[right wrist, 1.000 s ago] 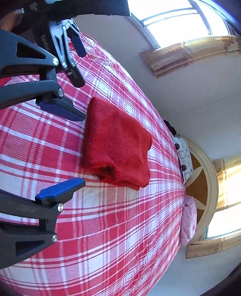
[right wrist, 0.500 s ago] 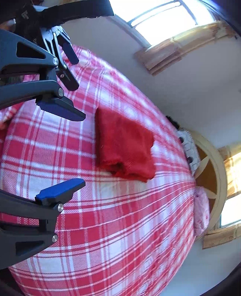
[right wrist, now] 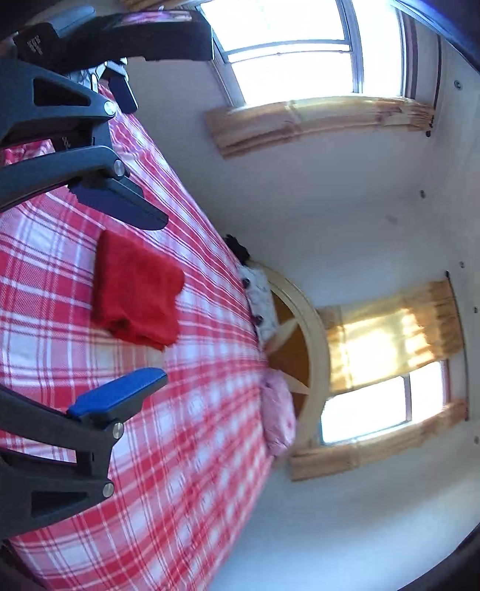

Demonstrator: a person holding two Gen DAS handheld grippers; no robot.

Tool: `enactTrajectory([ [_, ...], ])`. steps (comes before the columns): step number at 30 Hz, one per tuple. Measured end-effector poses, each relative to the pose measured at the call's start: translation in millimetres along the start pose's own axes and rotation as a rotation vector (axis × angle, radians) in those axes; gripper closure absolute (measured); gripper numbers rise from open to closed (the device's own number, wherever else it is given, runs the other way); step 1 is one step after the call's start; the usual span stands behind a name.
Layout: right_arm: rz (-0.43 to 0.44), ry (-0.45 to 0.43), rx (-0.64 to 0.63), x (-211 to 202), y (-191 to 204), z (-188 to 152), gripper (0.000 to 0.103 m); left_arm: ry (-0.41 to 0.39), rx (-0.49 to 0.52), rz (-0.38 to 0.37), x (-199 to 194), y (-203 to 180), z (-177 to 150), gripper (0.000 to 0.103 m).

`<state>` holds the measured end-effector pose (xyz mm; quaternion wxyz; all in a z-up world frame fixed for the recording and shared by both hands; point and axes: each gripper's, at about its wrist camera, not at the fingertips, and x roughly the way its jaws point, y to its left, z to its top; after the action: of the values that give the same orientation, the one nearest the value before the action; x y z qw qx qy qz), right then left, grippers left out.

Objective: Fold small clothes

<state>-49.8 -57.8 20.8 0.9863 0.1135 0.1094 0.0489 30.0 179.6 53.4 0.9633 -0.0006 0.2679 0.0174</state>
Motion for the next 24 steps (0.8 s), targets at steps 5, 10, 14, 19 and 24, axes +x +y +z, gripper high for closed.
enactTrajectory([
  [5,-0.032,-0.003,0.015,-7.8,-9.0,-2.3,0.025,-0.054,0.041,0.04,-8.9,-12.1,-3.2,0.0],
  [10,-0.047,0.004,0.026,-9.2,-13.3,-4.0,0.025,-0.105,0.087,0.067,-20.3,-24.6,-3.9,0.0],
  [14,-0.061,-0.006,0.011,-11.7,-10.4,-3.8,0.025,-0.102,0.09,0.06,-21.9,-27.6,-4.7,0.0],
  [19,-0.064,-0.005,0.005,-11.5,-7.2,-3.5,0.024,-0.103,0.076,0.049,-22.6,-27.4,-5.2,0.0],
  [24,-0.057,0.012,0.013,-8.0,-9.2,-4.9,0.024,-0.108,0.066,0.036,-25.7,-28.0,-4.3,0.0],
])
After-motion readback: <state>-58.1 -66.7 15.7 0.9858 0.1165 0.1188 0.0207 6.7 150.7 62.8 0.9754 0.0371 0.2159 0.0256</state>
